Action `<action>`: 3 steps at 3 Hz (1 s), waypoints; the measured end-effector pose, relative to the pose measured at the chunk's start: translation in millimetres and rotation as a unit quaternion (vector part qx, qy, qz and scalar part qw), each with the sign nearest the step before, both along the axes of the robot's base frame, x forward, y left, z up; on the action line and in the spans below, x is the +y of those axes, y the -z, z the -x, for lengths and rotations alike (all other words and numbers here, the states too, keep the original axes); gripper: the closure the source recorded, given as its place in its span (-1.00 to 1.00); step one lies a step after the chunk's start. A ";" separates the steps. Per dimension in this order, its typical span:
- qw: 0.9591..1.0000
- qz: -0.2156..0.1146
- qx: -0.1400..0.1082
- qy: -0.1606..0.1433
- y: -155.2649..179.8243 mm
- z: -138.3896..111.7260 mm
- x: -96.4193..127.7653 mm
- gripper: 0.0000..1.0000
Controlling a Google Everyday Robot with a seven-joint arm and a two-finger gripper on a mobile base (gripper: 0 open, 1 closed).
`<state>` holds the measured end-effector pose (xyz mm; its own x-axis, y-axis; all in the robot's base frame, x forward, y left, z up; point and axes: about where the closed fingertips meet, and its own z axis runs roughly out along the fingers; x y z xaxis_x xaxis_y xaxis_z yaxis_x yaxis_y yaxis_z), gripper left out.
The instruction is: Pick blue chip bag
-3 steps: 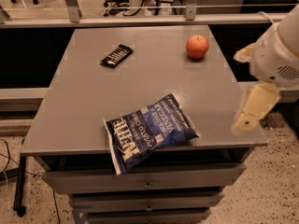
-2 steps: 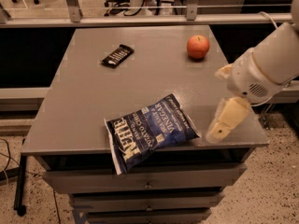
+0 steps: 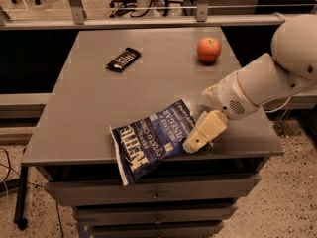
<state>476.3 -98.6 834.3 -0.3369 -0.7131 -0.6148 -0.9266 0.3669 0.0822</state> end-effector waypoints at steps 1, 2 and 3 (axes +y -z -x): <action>0.999 -0.032 0.013 0.007 2.6 -1.0 16.3 -0.81; 0.998 -0.049 0.020 0.015 3.2 0.4 22.9 -0.34; 0.998 -0.053 0.015 0.019 -1.2 -2.0 24.1 0.12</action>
Offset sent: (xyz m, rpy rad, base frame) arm -0.0010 0.0232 -0.0064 0.1387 0.0608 -0.0625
